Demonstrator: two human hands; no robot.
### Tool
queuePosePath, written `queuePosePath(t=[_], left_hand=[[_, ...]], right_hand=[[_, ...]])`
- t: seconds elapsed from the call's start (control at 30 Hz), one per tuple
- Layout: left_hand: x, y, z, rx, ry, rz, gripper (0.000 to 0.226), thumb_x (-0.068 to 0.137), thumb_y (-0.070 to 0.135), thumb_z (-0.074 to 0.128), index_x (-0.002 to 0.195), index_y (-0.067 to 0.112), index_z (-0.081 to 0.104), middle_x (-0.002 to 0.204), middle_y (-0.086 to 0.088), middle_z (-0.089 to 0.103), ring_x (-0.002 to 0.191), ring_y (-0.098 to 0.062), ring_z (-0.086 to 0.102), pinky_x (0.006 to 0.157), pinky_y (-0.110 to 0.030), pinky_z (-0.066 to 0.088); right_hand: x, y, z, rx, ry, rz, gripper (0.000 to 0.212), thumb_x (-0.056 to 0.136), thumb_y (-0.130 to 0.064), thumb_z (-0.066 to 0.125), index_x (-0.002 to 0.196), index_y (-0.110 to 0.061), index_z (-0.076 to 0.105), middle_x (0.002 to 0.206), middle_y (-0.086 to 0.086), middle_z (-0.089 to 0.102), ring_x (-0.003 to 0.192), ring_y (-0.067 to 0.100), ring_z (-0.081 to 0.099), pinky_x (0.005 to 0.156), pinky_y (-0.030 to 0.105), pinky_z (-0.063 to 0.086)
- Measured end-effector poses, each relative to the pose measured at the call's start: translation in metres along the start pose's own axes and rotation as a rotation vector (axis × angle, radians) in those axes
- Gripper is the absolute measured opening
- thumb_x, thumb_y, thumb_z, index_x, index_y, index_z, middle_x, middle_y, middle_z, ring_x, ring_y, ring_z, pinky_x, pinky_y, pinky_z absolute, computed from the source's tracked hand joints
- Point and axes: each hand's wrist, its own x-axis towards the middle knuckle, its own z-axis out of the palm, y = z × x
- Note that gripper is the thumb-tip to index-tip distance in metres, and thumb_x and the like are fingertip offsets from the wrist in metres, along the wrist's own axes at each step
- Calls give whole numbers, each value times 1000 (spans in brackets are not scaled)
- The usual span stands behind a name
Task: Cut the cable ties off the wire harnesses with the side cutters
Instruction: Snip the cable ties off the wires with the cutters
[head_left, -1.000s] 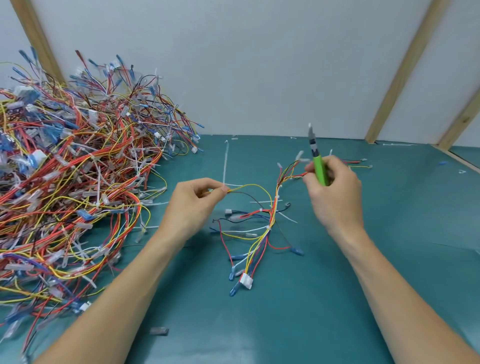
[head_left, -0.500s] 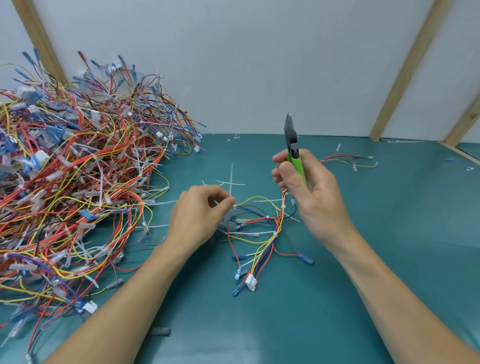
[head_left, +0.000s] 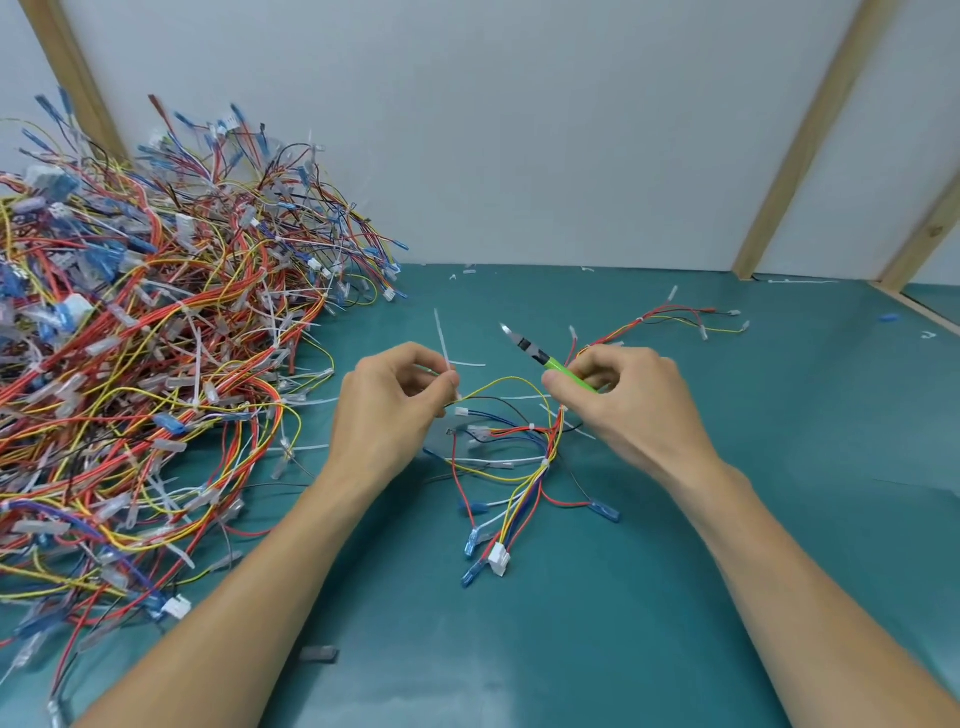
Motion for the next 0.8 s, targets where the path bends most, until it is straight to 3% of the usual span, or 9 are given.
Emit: queuePosePath(t=[0.17,0.3,0.43,0.63,0.8], left_hand=[[1,1,-1,-11,0,8,14,95,27,66,82,23,69,71,8,75,65,-12,72,78,-40,58],[3,0,-1,19,40,7,10,90,27,72,81,22,74,74,6,74,75,-15,72,77,-42,58],[3,0,-1,30,36,37,7,87,23,76,80,24,74,73,10,73,71,-8,68,71,-31,56],[2,0,1,145,24,144,5,87,25,77,84,28,75,83,9,65,76,-7,57,67,-12,38],[2,1,0,172,25,156,7,87,22,77,84,28,75,81,5,60,75,-7,56,67,-9,36]], right_hand=[[0,4,3,-100,-161,-81,37,73,-69,63,86,-35,70,80,-17,70,82,9,63,78,37,53],[0,5,5,-135,-195,-152,37,79,-67,69,100,-37,72,97,-19,70,97,11,61,90,40,50],[-1,6,5,-194,-188,-204,40,81,-69,67,106,-38,72,102,-16,69,100,15,58,90,38,47],[0,0,3,-192,-145,-253,34,78,-64,74,104,-42,75,100,-19,72,98,15,59,89,39,49],[0,-1,2,-183,-148,-276,34,76,-60,78,105,-41,75,100,-20,72,99,16,58,89,39,48]])
